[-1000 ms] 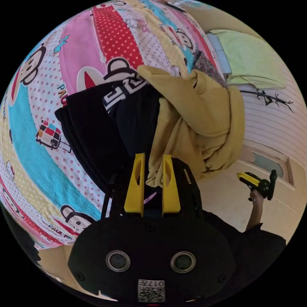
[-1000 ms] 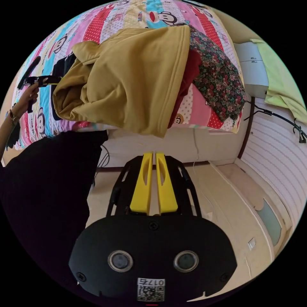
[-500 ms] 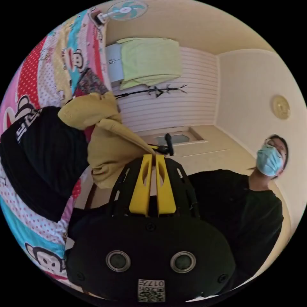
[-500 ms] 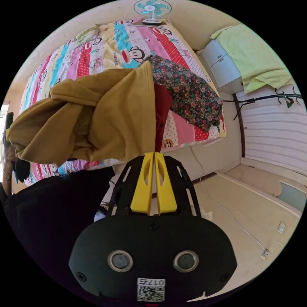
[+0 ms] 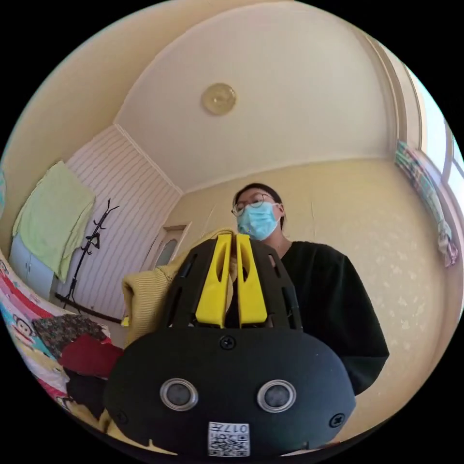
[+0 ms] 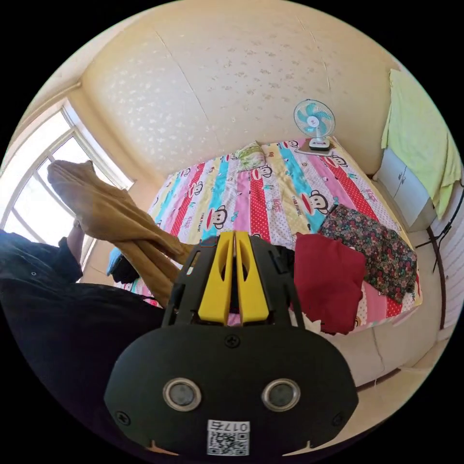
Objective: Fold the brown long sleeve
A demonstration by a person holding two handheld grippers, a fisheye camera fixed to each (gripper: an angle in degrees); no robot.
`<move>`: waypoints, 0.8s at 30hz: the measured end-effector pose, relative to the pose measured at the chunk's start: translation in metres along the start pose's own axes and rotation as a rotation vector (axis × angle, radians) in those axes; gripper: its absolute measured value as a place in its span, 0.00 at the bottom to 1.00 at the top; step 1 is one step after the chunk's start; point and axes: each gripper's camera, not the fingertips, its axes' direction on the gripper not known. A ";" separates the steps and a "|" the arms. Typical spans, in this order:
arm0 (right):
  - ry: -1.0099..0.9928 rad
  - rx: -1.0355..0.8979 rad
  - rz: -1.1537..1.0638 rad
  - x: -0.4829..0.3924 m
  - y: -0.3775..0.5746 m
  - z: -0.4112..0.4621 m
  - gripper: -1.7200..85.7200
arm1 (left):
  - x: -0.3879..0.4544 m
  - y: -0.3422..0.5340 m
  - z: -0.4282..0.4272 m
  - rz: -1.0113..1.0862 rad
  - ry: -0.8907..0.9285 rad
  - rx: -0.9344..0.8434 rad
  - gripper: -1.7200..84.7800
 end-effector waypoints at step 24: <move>-0.925 0.090 -0.365 -0.064 0.030 0.102 0.06 | 0.328 -0.027 0.095 0.464 -0.001 0.284 0.02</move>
